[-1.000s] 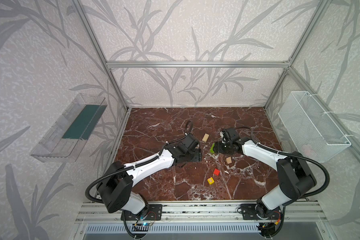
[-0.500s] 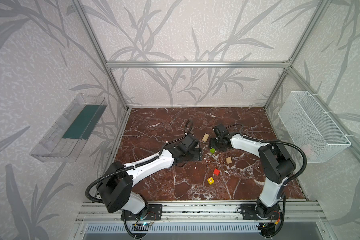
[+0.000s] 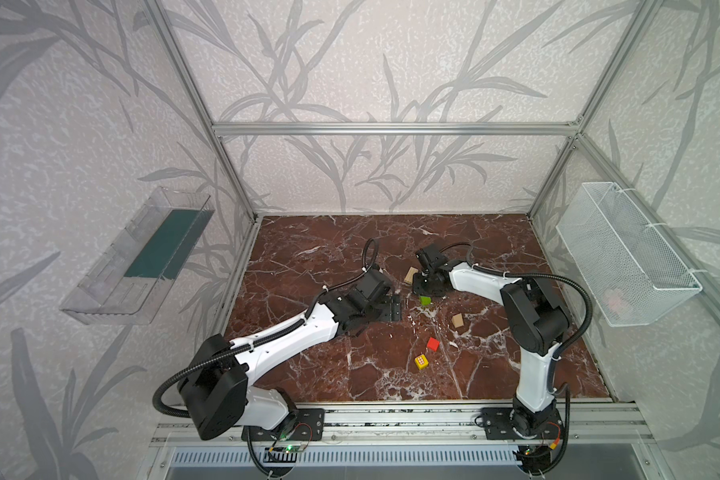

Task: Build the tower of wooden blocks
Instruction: 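Grasp the green block with the right gripper and lift it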

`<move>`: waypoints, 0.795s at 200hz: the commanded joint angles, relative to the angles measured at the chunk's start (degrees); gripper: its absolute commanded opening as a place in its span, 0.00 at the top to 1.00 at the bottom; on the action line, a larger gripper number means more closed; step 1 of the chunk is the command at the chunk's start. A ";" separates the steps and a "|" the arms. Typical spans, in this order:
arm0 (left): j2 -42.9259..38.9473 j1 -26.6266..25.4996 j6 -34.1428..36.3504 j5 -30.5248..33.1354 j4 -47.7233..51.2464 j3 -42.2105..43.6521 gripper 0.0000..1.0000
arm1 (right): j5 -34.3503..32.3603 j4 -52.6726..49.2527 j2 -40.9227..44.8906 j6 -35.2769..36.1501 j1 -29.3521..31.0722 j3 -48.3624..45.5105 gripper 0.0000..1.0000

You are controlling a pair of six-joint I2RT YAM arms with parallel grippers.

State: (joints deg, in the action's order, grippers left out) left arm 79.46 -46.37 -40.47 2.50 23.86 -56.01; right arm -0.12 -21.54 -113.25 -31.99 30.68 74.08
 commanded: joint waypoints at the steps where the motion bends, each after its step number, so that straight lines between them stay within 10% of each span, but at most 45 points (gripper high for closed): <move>1: -1.79 0.12 0.23 1.45 1.66 1.22 0.03 | -2.20 -4.93 -0.74 3.89 0.76 1.98 0.51; 159: -7.88 0.93 0.39 0.23 1.68 5.07 0.01 | -12.56 -14.71 -3.51 8.92 4.90 4.49 0.73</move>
State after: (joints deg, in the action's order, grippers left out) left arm 73.87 -45.93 -40.51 2.85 24.80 -52.12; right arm -9.10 -29.87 -115.31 -24.43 34.33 77.76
